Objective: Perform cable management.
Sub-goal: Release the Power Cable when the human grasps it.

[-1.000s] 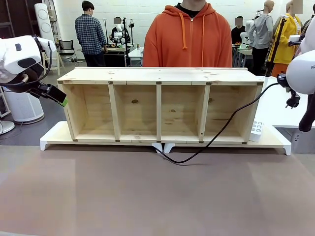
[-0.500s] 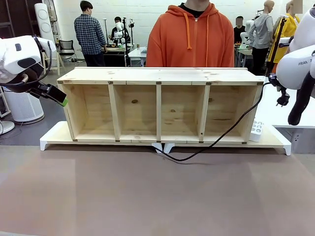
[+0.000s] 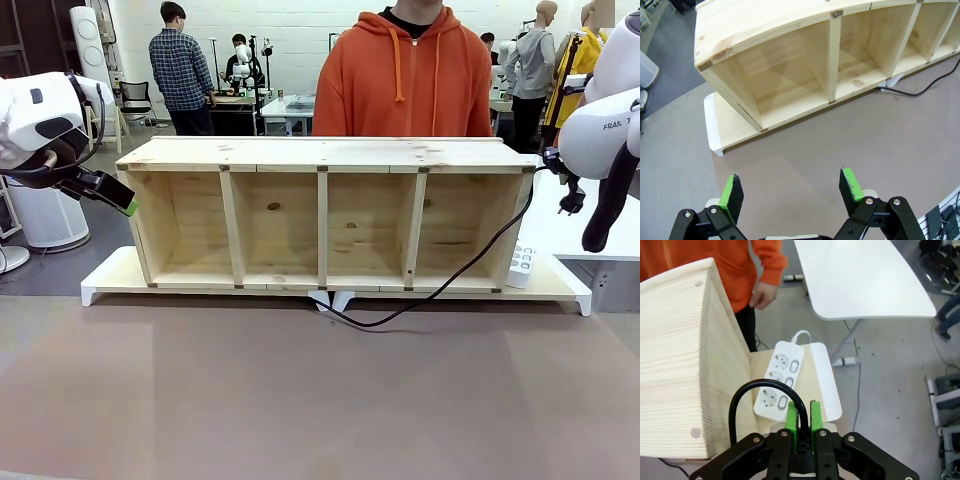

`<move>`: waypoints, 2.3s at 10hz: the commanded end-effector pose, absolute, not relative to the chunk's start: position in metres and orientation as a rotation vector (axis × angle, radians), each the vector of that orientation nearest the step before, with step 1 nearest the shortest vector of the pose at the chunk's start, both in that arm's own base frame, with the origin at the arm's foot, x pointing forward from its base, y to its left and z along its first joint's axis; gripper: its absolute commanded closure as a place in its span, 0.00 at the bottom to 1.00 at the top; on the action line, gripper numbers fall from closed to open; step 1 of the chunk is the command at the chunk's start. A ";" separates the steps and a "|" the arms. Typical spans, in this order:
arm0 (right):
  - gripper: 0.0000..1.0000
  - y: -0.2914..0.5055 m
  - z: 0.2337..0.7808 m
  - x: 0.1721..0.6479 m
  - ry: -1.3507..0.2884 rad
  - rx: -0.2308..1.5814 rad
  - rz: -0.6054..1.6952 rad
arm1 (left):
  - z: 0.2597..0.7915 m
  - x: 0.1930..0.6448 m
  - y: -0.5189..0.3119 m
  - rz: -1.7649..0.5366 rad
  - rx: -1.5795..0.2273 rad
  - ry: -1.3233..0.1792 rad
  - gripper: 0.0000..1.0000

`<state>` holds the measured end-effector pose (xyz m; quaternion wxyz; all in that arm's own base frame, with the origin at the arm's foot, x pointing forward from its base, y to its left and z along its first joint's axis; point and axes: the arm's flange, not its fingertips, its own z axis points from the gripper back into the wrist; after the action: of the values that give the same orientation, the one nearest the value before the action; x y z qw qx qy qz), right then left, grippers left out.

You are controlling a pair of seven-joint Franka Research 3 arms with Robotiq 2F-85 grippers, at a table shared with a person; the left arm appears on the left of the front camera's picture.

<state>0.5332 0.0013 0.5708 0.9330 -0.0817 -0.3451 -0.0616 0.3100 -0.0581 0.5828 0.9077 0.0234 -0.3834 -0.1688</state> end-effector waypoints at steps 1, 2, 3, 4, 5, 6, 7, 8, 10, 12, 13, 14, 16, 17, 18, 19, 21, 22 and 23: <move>0.86 0.003 0.571 0.533 -0.708 -0.170 -0.114 | 0.583 0.311 -0.058 -0.343 0.051 -0.800 0.00; 0.86 0.003 0.571 0.533 -0.708 -0.170 -0.114 | 0.583 0.311 -0.058 -0.343 0.051 -0.800 0.00; 0.86 0.003 0.571 0.533 -0.708 -0.170 -0.114 | 0.583 0.311 -0.058 -0.343 0.051 -0.800 0.00; 0.86 0.003 0.571 0.533 -0.708 -0.170 -0.114 | 0.583 0.311 -0.058 -0.343 0.051 -0.800 0.00; 0.86 0.003 0.571 0.533 -0.708 -0.170 -0.114 | 0.583 0.311 -0.058 -0.343 0.051 -0.800 0.00; 0.86 0.003 0.571 0.533 -0.708 -0.170 -0.114 | 0.583 0.311 -0.058 -0.343 0.051 -0.800 0.00; 0.86 0.003 0.571 0.533 -0.708 -0.170 -0.114 | 0.583 0.311 -0.058 -0.343 0.051 -0.800 0.00; 0.86 0.003 0.571 0.533 -0.708 -0.170 -0.114 | 0.583 0.311 -0.058 -0.343 0.051 -0.800 0.00; 0.86 0.003 0.571 0.533 -0.708 -0.170 -0.114 | 0.583 0.311 -0.058 -0.343 0.051 -0.800 0.00; 0.86 0.003 0.571 0.533 -0.708 -0.170 -0.114 | 0.583 0.311 -0.058 -0.343 0.051 -0.800 0.00; 0.86 0.003 0.571 0.533 -0.708 -0.170 -0.114 | 0.583 0.311 -0.058 -0.343 0.051 -0.800 0.00; 0.86 0.003 0.571 0.533 -0.708 -0.170 -0.114 | 0.583 0.311 -0.058 -0.343 0.051 -0.800 0.00; 0.69 0.001 0.571 0.533 -0.705 -0.168 -0.122 | 0.583 0.311 -0.058 -0.343 0.051 -0.800 0.00; 0.66 0.001 0.571 0.532 -0.703 -0.160 -0.128 | 0.583 0.311 -0.058 -0.343 0.051 -0.800 0.00; 0.49 0.001 0.571 0.532 -0.699 -0.164 -0.129 | 0.583 0.311 -0.058 -0.343 0.051 -0.800 0.00; 0.46 0.000 0.572 0.533 -0.697 -0.165 -0.136 | 0.583 0.311 -0.058 -0.343 0.051 -0.800 0.00; 0.26 0.001 0.572 0.532 -0.696 -0.165 -0.136 | 0.583 0.311 -0.058 -0.343 0.051 -0.800 0.00; 0.09 0.000 0.572 0.533 -0.693 -0.161 -0.140 | 0.583 0.311 -0.058 -0.343 0.051 -0.800 0.00; 0.06 0.000 0.572 0.534 -0.693 -0.162 -0.142 | 0.583 0.311 -0.058 -0.343 0.051 -0.800 0.00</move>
<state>0.5331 -0.0024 0.5708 0.9331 -0.0827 -0.3441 -0.0634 0.3100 -0.0581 0.5828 0.9077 0.0234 -0.3834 -0.1688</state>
